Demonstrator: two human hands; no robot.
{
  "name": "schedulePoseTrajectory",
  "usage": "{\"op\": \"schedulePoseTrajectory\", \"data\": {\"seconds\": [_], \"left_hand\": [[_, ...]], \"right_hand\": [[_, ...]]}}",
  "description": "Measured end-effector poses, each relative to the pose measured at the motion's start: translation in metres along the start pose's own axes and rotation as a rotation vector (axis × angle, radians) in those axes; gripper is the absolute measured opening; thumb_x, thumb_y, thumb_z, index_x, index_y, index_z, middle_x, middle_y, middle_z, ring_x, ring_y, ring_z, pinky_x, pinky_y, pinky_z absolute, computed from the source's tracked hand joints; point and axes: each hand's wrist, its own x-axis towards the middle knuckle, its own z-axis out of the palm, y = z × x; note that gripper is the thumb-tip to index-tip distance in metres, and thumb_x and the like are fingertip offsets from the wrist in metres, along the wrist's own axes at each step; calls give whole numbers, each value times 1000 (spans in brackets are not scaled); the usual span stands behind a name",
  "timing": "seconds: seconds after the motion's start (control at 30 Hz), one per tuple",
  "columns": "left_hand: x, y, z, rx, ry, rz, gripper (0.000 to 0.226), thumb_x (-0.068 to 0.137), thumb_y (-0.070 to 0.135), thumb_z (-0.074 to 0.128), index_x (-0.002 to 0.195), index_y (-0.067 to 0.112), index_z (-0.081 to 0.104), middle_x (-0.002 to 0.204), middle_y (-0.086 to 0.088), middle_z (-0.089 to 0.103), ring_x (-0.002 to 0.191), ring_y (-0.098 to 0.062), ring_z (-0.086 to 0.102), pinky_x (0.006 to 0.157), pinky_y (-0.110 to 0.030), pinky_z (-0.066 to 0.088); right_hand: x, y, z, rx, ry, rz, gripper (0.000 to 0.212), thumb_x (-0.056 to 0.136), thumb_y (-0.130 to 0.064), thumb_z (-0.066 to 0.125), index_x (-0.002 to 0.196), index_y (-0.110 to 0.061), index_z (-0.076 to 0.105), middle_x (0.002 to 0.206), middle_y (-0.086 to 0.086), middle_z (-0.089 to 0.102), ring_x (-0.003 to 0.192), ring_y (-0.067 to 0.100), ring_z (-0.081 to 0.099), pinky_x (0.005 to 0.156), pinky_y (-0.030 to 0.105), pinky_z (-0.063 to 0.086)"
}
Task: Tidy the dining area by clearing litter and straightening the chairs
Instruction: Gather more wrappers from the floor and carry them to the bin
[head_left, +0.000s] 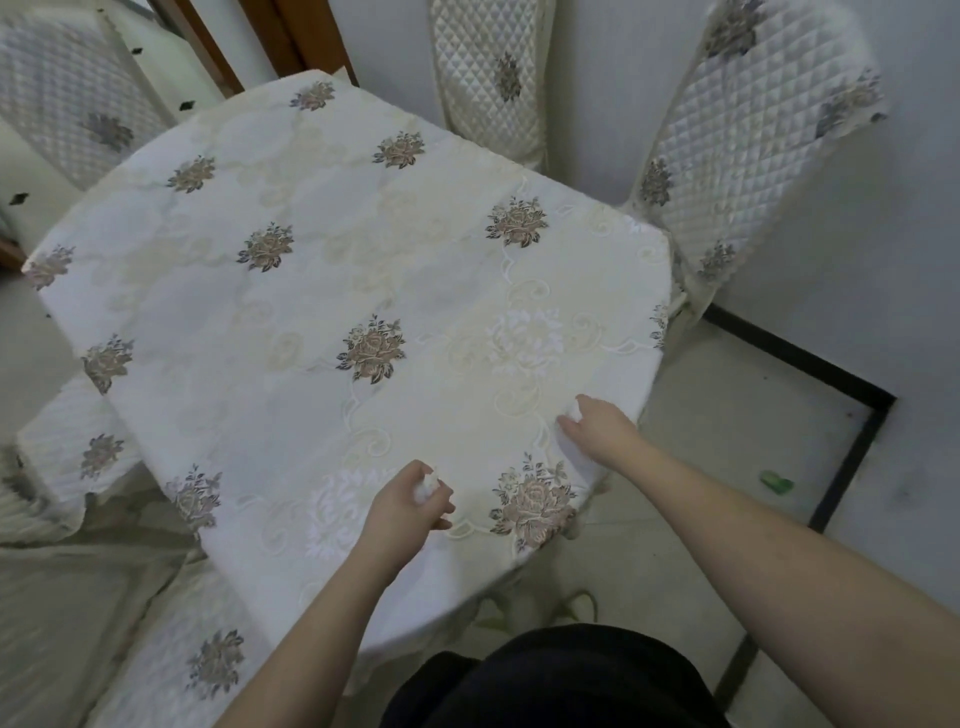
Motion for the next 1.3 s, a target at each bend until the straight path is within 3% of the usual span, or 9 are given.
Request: {"op": "schedulePoseTrajectory", "data": {"seconds": [0.2, 0.37, 0.47, 0.57, 0.73, 0.87, 1.0, 1.17, 1.3], "left_hand": [[10, 10, 3, 15, -114, 82, 12, 91, 17, 59, 100, 9, 55, 82, -15, 70, 65, -24, 69, 39, -12, 37], [29, 25, 10, 42, -237, 175, 14, 89, 21, 60, 100, 13, 57, 80, -12, 71, 62, -18, 69, 57, -35, 57], [39, 36, 21, 150, -285, 245, 12, 88, 24, 58, 98, 18, 55, 72, -9, 68, 54, -15, 61, 41, -24, 41], [42, 48, 42, 199, -371, 308, 13, 87, 26, 57, 99, 22, 53, 63, -8, 62, 48, -16, 49, 41, -25, 35], [33, 70, 87, 146, -501, 378, 12, 86, 19, 59, 93, 28, 58, 64, -8, 61, 49, -20, 54, 52, -33, 51], [19, 84, 114, 102, -632, 366, 9, 89, 10, 56, 93, 12, 64, 72, -9, 62, 59, -23, 61, 60, -36, 58], [20, 98, 145, 63, -694, 322, 9, 92, 11, 56, 97, 6, 62, 72, -9, 60, 59, -19, 57, 52, -30, 50], [29, 120, 197, -153, -801, 135, 30, 85, 36, 66, 96, 12, 52, 67, -2, 41, 50, -11, 31, 41, -20, 19], [27, 137, 239, -308, -895, -29, 23, 89, 36, 59, 85, 17, 46, 63, 2, 35, 48, -7, 24, 33, -15, 15]], "right_hand": [[-46, -2, -22, 1200, -31, 275, 10, 94, -14, 51, 85, -14, 47, 73, 5, 52, 53, 13, 42, 50, 21, 37], [-94, 2, -31, 1673, 121, 361, 15, 96, -4, 49, 109, -9, 53, 70, 7, 57, 50, 10, 51, 47, 18, 45], [-124, 11, -34, 1811, 246, 417, 19, 93, 0, 53, 112, -3, 54, 77, 13, 63, 60, 16, 61, 53, 22, 53], [-152, 30, -32, 1864, 370, 469, 20, 93, -1, 52, 113, -4, 55, 87, 13, 61, 58, 13, 56, 43, 18, 43], [-195, 70, -23, 1830, 556, 555, 10, 99, -16, 48, 96, -12, 56, 71, 2, 45, 38, 3, 33, 32, 13, 22], [-216, 103, -22, 1912, 691, 577, 14, 99, -21, 46, 92, -13, 55, 56, -4, 37, 36, 3, 29, 33, 14, 21], [-222, 137, -25, 2009, 739, 576, 16, 99, -23, 45, 90, -13, 53, 49, -6, 38, 35, 4, 29, 32, 14, 24], [-222, 193, -37, 2026, 764, 586, 16, 99, -23, 46, 88, -14, 53, 50, -6, 39, 35, 5, 29, 32, 16, 25], [-219, 236, -52, 2042, 754, 626, 11, 96, -21, 52, 87, -16, 56, 51, -5, 40, 36, 6, 30, 33, 17, 26]]}}
